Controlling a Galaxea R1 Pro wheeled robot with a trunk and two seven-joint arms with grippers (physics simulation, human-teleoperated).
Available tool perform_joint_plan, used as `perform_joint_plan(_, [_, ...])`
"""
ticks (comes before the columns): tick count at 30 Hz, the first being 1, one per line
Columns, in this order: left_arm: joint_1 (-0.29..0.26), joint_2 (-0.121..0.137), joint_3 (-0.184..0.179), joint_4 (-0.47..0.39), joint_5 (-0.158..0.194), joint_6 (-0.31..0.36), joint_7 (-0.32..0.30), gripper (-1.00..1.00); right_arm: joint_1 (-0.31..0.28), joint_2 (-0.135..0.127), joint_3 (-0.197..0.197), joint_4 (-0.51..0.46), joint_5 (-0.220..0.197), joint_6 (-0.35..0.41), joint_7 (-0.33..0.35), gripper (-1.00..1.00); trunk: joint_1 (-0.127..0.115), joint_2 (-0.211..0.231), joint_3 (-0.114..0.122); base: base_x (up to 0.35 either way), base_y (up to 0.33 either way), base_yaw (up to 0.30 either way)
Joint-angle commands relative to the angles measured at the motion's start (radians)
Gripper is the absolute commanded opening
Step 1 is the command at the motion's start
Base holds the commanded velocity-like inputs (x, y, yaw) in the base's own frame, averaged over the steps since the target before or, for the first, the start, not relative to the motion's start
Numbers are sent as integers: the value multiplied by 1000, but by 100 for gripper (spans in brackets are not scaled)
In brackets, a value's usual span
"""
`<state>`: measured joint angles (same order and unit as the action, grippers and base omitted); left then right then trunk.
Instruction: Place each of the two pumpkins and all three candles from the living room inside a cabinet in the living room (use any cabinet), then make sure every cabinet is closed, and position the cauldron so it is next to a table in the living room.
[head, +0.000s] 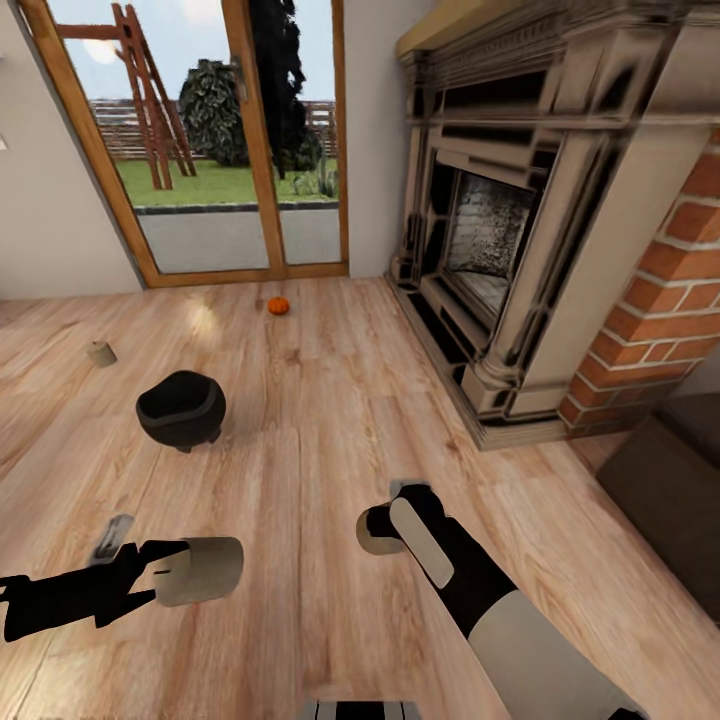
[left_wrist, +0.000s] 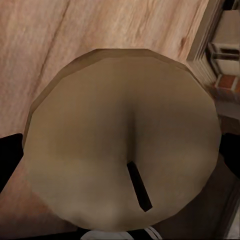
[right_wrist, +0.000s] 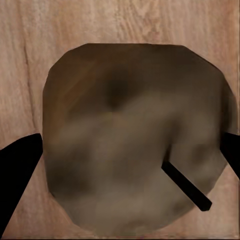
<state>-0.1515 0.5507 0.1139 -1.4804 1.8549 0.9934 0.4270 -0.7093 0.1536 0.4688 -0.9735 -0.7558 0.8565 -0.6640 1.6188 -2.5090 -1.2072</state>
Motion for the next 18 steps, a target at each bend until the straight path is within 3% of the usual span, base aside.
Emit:
perform_joint_plan(1, [0,0,1,-1,18,1,10,-100,-1,0,2,-1,-10,1,-11,-100,-1,0,2,-340,0,-175])
perform_joint_plan(10, [0,0,1,-1,18,1,10,-100,-1,0,2,-1,-10,16,-11,-100,-5,2,25,-301,0,-176])
perform_joint_plan(18, [0,0,1,-1,19,1,10,-100,-1,0,2,-1,-10,18,-11,-100,-9,4,46,-44,0,-177])
